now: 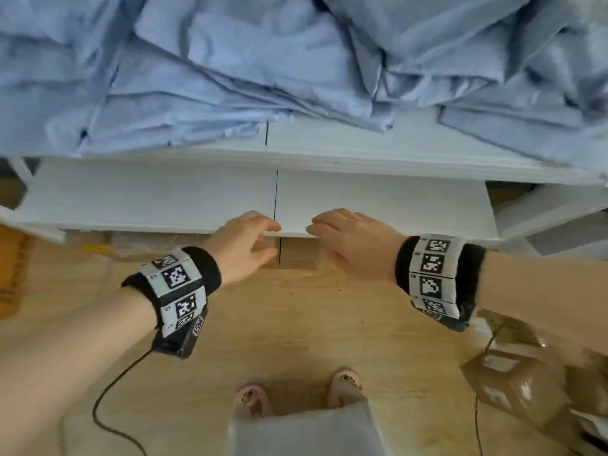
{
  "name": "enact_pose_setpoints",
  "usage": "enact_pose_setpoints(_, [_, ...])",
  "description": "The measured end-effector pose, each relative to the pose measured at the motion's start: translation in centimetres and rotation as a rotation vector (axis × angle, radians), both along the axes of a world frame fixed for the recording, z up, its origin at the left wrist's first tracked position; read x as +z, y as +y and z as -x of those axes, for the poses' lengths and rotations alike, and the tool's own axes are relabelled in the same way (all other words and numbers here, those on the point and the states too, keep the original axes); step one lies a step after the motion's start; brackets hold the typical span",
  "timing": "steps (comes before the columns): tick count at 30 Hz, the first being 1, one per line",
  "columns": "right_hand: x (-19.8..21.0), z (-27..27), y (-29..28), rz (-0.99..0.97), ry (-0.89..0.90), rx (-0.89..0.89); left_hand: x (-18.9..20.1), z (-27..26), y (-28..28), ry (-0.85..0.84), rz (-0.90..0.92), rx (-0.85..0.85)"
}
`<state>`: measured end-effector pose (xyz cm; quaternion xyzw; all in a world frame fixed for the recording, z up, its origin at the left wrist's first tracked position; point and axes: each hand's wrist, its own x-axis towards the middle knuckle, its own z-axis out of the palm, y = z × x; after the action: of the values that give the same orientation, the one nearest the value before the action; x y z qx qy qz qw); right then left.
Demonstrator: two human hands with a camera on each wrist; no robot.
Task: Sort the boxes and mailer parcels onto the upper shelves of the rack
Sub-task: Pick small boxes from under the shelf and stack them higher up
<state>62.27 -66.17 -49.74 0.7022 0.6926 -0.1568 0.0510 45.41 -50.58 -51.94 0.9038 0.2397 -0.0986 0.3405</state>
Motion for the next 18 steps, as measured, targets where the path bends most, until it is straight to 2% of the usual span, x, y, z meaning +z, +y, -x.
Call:
enact_pose_setpoints(4, [14.9,1.0,0.2,-0.155,-0.038,-0.015,14.9,1.1,1.7,-0.123,-0.118,-0.040])
enact_pose_setpoints(10, [31.5,2.1,0.2,-0.428,-0.169,-0.016,31.3,1.4,3.7,-0.290,-0.289,-0.111])
enact_pose_setpoints(14, [39.8,1.9,-0.1,-0.592,-0.280,-0.063,39.8,0.8,4.4,-0.444,-0.440,-0.165])
enact_pose_setpoints(18, [45.7,0.4,-1.0,-0.685,-0.364,-0.162,45.5,-0.5,4.4,-0.547,-0.536,-0.197])
